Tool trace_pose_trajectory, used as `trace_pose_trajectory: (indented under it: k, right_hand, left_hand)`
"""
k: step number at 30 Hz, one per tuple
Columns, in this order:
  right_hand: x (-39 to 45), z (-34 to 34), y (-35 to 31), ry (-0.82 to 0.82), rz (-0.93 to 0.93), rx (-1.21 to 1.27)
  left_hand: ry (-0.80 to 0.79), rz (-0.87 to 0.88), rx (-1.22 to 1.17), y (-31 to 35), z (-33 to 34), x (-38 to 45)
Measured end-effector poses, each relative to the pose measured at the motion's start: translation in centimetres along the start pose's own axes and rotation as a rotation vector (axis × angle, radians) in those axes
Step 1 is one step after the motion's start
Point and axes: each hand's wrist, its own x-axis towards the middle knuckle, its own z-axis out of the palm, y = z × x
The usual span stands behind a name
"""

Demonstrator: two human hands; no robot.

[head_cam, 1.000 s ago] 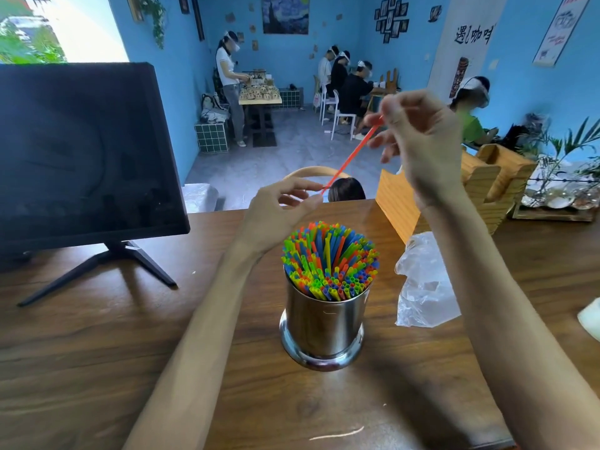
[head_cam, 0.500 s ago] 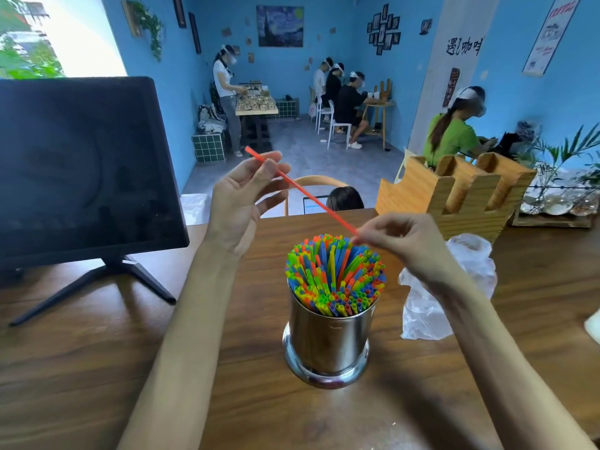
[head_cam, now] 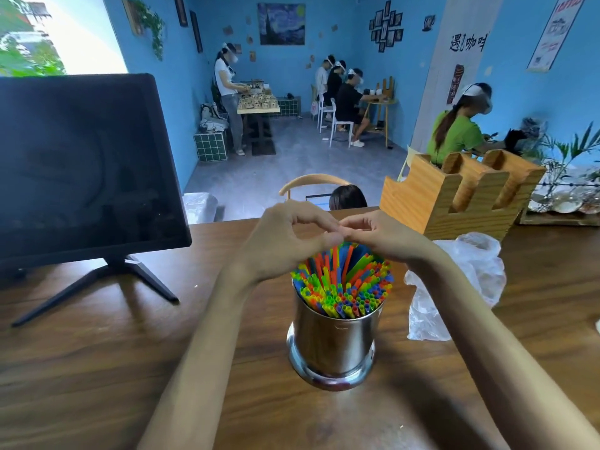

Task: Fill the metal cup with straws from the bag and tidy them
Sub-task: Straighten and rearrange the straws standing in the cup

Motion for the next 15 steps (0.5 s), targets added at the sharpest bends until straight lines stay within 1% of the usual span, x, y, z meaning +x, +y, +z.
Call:
trace_pose_trajectory:
  k: [2, 3, 4, 6, 7, 8, 9, 11, 13, 15]
  right_hand:
    - [0.2, 0.1, -0.4, -0.027, 0.000, 0.020]
    - [0.3, 0.2, -0.6, -0.025, 0.001, 0.021]
    - [0.3, 0.2, -0.8, -0.013, 0.007, 0.018]
    - [0.2, 0.2, -0.8, 0.013, 0.029, 0.014]
    - [0.1, 0.2, -0.8, 0.027, 0.040, 0.020]
    - [0.0, 0.2, -0.8, 0.047, 0.044, 0.027]
    - [0.0, 0.2, -0.8, 0.074, 0.041, 0.033]
    - [-0.1, 0.1, -0.9, 0.129, 0.030, 0.036]
    - [-0.2, -0.1, -1.0, 0.156, 0.021, 0.045]
    - [-0.2, -0.3, -1.0, 0.159, 0.010, 0.049]
  left_hand:
    - [-0.071, -0.022, 0.029, -0.5, -0.3, -0.3]
    - [-0.085, -0.040, -0.014, -0.6, -0.5, -0.4]
    - [-0.063, -0.063, -0.081, -0.7, -0.6, -0.4]
    - [0.074, -0.129, -0.148, -1.1, -0.6, -0.3]
    - [0.149, -0.172, -0.110, -1.4, -0.5, -0.2]
    - [0.190, -0.228, -0.046, -1.9, -0.4, 0.0]
    - [0.183, -0.293, 0.015, -2.3, -0.3, 0.1]
    - [0.083, -0.403, 0.078, -2.8, -0.2, 0.2]
    - [0.000, -0.460, 0.058, -2.9, -0.1, 0.3]
    - [-0.019, -0.481, 0.058, -2.9, 0.0, 0.5]
